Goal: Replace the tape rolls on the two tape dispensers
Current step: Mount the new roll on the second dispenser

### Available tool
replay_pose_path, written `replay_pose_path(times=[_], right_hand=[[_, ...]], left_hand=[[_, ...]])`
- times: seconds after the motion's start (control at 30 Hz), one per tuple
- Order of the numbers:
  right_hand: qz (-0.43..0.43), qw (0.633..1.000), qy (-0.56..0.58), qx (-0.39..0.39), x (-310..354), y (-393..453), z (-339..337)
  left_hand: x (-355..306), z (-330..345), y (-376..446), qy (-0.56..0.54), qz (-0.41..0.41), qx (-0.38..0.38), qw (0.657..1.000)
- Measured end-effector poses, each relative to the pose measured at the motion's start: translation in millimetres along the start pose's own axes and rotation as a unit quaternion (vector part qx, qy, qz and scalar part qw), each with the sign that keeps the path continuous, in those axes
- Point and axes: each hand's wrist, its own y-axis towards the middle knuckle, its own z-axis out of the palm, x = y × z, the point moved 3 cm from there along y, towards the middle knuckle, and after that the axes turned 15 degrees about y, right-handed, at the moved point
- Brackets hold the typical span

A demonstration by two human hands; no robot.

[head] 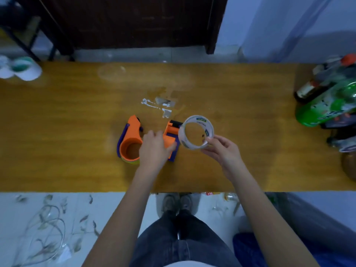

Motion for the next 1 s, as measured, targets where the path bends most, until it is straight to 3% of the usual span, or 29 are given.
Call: replay_pose_path(times=[0.1, 0.17, 0.37, 0.53, 0.6, 0.67, 0.77, 1.0], right_hand=[[0.019, 1.000, 0.018, 0.003, -1.1, 2.5, -1.3], [0.029, 0.999, 0.024, 0.006, -4.5, 1.6, -1.7], [0.046, 0.998, 0.028, 0.011, -13.0, 0.1, -2.0], [0.068, 0.996, 0.038, 0.038, -19.3, -2.0, 9.9], [0.074, 0.996, 0.037, 0.046, -21.6, -4.2, 17.1], [0.072, 0.995, 0.021, 0.063, -24.6, -6.2, 23.4], [0.075, 0.994, -0.014, 0.076, -30.8, -7.6, 29.4], [0.053, 0.990, -0.120, 0.056, -35.8, -3.5, 26.0]], left_hand=[[-14.6, 7.2, -1.0, 0.092, -0.015, 0.013, 0.996], [-17.0, 7.2, 0.0, 0.086, -0.034, 0.014, 0.996], [-7.2, 4.1, 5.4, -0.010, -0.043, -0.004, 0.999], [8.0, 8.8, 2.3, -0.190, -0.075, 0.034, 0.978], [12.3, 19.6, -0.9, -0.299, -0.095, 0.078, 0.946], [13.4, 29.9, -6.1, -0.411, -0.139, 0.127, 0.892], [15.0, 43.3, -11.6, -0.506, -0.196, 0.168, 0.823], [23.8, 63.0, -15.5, -0.588, -0.215, 0.217, 0.749]])
